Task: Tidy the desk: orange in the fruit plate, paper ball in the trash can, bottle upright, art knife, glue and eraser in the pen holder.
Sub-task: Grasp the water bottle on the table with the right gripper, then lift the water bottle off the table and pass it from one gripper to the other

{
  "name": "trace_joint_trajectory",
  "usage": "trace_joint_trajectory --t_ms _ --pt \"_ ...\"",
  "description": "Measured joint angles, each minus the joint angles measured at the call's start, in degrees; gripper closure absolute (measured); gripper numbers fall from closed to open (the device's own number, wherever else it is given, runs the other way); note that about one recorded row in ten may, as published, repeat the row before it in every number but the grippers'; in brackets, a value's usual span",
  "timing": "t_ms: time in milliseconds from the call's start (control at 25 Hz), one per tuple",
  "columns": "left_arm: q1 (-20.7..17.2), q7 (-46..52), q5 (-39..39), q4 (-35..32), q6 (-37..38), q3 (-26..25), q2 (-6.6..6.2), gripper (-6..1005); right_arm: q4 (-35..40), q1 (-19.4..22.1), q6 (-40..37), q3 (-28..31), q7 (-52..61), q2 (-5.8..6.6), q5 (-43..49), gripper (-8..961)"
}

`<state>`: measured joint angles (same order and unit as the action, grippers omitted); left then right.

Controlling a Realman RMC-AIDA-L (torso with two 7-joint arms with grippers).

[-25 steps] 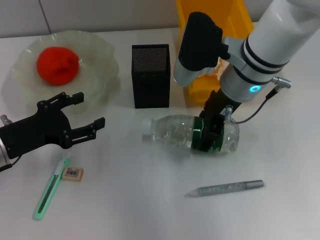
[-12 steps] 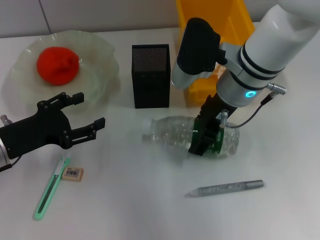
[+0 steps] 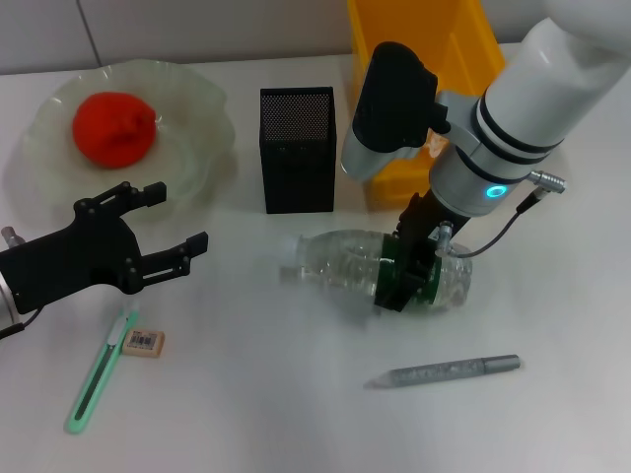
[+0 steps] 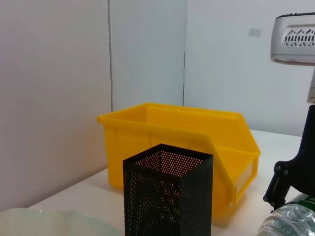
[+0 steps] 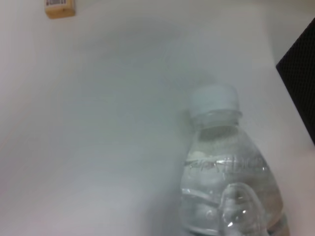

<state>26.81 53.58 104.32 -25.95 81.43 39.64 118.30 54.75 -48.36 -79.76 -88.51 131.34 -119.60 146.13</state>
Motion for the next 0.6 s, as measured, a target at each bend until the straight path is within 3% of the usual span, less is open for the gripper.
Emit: trace_joint_trajectory --t_ms 480,600 --pt "-0.26 -0.03 0.00 0.11 0.22 0.00 -0.01 142 -0.46 0.26 -0.09 0.49 -0.11 0.16 -0.19 169" --pt "-0.26 -0.03 0.00 0.11 0.22 0.00 -0.01 142 2.83 3.09 -0.07 0.08 -1.22 0.07 -0.24 180"
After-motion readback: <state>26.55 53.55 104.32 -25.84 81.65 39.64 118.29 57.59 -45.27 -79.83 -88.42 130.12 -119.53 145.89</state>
